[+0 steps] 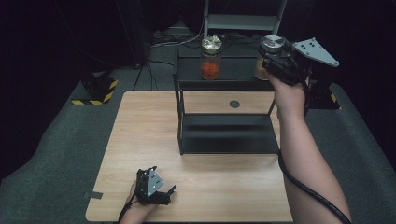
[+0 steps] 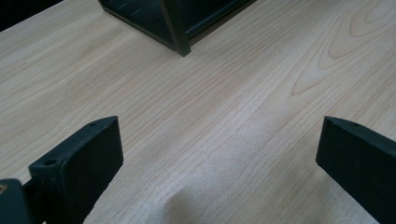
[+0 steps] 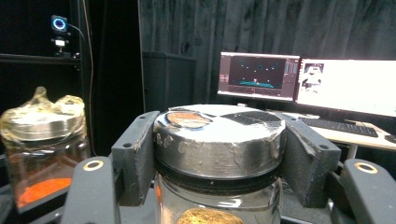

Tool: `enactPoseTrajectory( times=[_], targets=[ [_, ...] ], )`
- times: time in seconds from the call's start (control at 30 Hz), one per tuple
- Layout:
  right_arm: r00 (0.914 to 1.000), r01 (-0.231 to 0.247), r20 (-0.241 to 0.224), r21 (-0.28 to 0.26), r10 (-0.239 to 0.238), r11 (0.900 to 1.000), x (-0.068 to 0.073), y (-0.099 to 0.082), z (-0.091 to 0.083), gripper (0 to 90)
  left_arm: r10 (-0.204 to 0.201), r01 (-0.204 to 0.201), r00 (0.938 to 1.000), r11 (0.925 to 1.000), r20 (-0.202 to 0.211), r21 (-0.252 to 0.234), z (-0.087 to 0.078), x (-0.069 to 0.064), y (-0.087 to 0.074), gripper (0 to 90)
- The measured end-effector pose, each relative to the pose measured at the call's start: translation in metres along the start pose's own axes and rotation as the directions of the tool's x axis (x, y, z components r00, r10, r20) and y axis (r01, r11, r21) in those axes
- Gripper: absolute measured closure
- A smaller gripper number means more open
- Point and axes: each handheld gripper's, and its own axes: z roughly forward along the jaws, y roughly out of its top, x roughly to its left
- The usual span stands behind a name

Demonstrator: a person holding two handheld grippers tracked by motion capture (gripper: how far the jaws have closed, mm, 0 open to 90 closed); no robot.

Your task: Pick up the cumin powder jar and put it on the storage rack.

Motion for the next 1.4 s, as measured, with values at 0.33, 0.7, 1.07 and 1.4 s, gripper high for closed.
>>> enactPoseTrajectory(
  times=[0.33, 0.7, 1.07, 1.4],
  targets=[
    [0.9999, 0.014, 0.010, 0.011, -0.014, 0.9998, 0.003, -0.003, 0.017, 34.4, 0.003, -0.003, 1.0000, 1.0000, 0.004, -0.008, -0.001, 0.001, -0.001, 0.9],
    [0.9999, -0.003, 0.014, 0.019, 0.003, 0.9998, 0.001, -0.012, 0.026, 34.4, 0.002, -0.002, 1.0000, 0.9999, 0.004, -0.013, -0.001, 0.000, -0.002, 0.9],
    [0.9998, -0.013, 0.017, 0.027, 0.012, 0.9995, -0.001, -0.016, 0.029, 34.4, -0.004, 0.004, 1.0000, 0.9999, 0.004, -0.013, -0.001, 0.001, -0.003, 0.9],
    [0.9994, -0.030, 0.019, 0.023, 0.030, 0.9993, -0.004, -0.019, 0.029, 34.2, 0.000, 0.000, 1.0000, 0.9999, 0.005, -0.015, -0.001, 0.001, -0.003, 0.9]
  ],
)
